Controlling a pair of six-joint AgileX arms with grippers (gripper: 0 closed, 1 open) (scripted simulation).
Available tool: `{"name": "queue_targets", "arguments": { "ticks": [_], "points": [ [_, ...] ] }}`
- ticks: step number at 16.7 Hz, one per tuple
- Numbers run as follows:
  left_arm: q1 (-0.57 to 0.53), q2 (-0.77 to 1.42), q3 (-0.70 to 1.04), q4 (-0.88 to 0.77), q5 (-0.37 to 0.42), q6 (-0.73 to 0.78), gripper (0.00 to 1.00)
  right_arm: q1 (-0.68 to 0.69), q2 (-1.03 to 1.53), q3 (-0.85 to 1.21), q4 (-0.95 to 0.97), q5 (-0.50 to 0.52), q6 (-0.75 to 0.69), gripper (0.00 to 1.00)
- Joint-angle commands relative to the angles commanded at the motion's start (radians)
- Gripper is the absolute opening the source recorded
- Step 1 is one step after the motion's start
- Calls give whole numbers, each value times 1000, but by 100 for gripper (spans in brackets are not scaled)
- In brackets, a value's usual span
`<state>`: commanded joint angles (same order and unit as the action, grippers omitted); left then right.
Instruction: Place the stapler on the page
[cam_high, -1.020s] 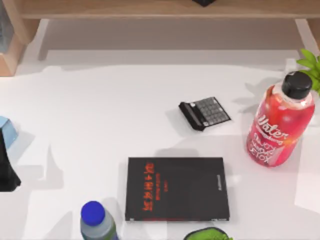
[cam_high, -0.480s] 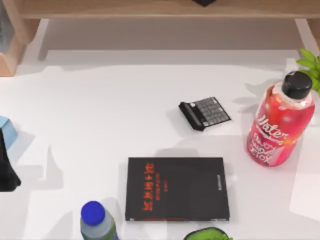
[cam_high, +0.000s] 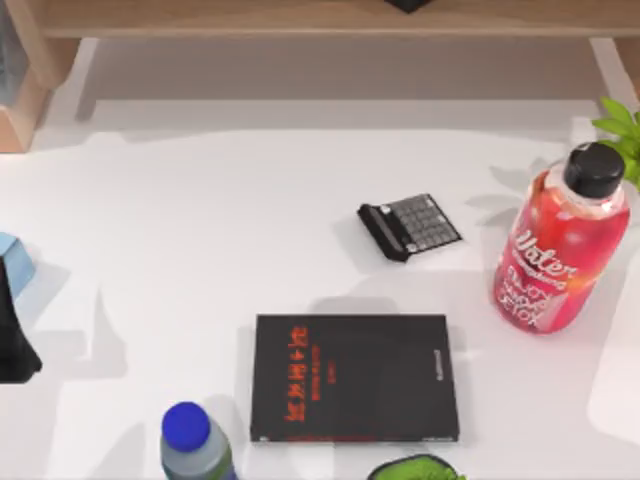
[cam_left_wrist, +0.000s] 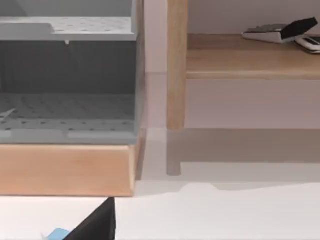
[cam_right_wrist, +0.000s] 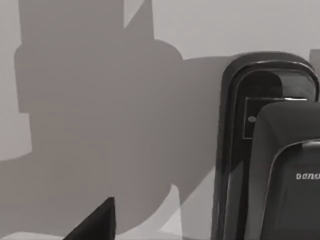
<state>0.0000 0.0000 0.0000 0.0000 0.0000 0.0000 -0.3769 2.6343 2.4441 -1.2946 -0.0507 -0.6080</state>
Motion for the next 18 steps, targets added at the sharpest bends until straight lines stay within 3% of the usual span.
{"name": "queue_targets", "arguments": {
  "ticks": [5,18],
  "points": [
    [0,0,0,0,0,0,100,1,11,-8,13,0,2,100],
    [0,0,0,0,0,0,100,1,11,-8,13,0,2,2]
  ]
}}
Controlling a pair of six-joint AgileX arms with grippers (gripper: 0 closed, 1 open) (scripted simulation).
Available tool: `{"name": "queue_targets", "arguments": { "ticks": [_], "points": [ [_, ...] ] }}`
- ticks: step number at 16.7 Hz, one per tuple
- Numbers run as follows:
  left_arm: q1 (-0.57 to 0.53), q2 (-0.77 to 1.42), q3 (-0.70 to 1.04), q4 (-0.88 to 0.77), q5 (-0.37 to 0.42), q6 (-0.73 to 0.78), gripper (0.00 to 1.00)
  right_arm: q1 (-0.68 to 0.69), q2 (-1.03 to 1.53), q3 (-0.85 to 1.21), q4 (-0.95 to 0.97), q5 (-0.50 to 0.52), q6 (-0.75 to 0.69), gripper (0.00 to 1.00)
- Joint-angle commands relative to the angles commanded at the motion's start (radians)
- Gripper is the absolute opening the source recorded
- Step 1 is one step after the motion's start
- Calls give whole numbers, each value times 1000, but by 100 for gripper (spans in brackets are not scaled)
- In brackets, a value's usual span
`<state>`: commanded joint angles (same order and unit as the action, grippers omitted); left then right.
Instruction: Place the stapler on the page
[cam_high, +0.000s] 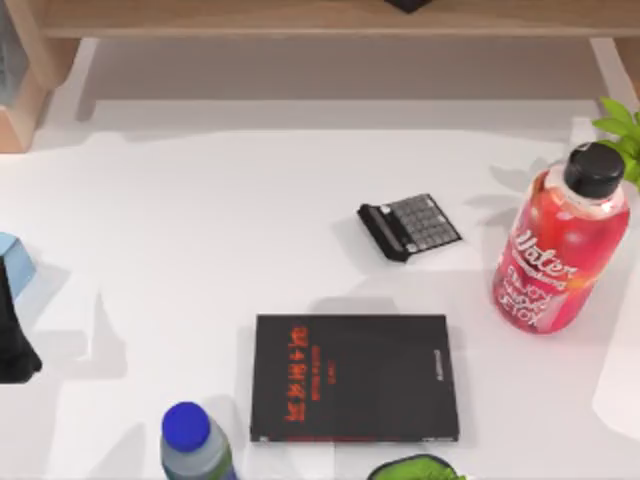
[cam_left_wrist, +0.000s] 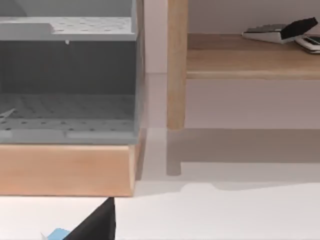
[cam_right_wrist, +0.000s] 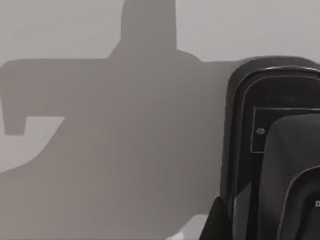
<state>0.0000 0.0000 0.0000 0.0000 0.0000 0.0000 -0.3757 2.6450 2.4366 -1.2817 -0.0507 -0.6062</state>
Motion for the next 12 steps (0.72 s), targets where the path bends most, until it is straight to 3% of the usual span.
{"name": "queue_targets", "arguments": {
  "ticks": [12],
  "points": [
    [0,0,0,0,0,0,100,-3,-22,-3,-8,1,4,0]
  ]
}}
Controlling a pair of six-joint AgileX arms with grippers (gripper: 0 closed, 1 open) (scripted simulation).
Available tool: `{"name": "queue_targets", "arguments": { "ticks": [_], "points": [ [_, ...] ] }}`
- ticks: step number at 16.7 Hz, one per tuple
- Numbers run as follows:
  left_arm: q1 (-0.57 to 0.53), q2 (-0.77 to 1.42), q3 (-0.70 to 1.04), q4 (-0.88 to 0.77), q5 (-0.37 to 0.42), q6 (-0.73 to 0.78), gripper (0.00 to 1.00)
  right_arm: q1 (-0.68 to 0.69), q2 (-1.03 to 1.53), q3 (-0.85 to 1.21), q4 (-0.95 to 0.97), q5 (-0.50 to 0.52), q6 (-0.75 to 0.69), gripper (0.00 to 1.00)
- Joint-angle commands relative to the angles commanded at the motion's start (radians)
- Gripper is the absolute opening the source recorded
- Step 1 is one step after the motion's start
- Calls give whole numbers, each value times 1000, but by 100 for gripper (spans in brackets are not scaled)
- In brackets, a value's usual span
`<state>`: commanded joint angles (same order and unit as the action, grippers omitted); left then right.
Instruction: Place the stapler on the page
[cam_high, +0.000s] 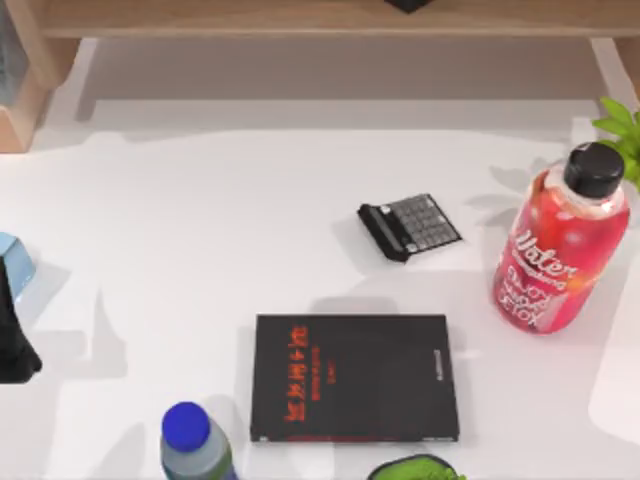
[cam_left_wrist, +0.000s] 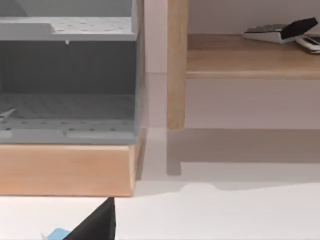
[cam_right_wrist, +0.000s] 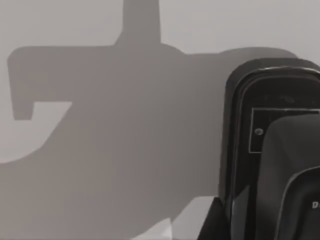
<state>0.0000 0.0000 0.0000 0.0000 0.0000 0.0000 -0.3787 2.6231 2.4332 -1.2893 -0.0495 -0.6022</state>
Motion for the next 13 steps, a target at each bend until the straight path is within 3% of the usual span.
{"name": "queue_targets", "arguments": {
  "ticks": [7,13],
  "points": [
    [0,0,0,0,0,0,100,14,-219,-58,-40,22,95,0],
    [0,0,0,0,0,0,100,139,-453,-151,-48,47,290,0]
  ]
}}
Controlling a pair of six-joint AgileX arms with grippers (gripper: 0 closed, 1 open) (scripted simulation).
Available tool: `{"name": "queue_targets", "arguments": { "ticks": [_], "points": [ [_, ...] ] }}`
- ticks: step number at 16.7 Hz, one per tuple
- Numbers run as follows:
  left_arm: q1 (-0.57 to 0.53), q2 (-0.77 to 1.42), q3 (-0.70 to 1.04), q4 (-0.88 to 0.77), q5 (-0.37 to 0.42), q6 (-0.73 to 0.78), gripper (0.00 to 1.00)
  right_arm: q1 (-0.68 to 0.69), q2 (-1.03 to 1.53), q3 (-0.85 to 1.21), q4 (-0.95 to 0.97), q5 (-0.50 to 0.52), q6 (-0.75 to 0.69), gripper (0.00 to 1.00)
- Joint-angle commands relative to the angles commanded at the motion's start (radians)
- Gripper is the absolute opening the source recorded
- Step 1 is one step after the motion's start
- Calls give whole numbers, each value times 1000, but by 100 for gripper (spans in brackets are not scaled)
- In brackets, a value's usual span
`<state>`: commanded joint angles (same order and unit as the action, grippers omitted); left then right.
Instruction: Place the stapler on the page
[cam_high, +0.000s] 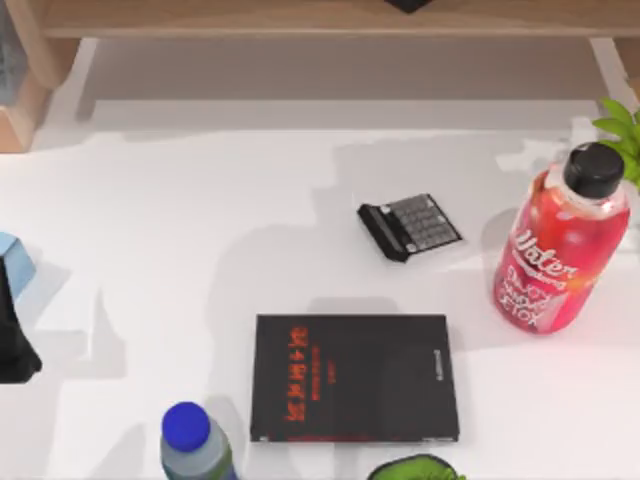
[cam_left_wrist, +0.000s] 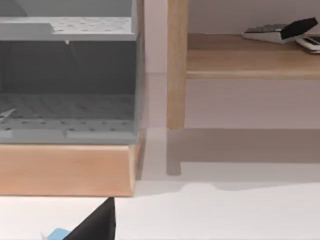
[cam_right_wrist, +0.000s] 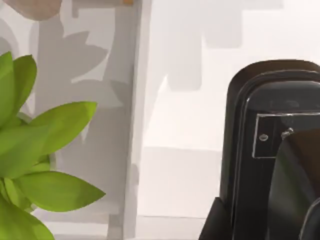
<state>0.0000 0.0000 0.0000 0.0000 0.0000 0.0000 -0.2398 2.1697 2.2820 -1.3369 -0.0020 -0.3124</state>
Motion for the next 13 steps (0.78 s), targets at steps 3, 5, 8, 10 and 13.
{"name": "queue_targets", "arguments": {
  "ticks": [3,5,8,10,13],
  "points": [
    [0,0,0,0,0,0,100,105,-94,-60,13,12,124,0],
    [0,0,0,0,0,0,100,189,-142,-102,31,19,213,0],
    [0,0,0,0,0,0,100,329,-192,-168,66,29,353,0],
    [0,0,0,0,0,0,100,428,-214,-214,93,35,449,0],
    [0,0,0,0,0,0,100,578,-231,-286,136,44,594,0]
  ]
}}
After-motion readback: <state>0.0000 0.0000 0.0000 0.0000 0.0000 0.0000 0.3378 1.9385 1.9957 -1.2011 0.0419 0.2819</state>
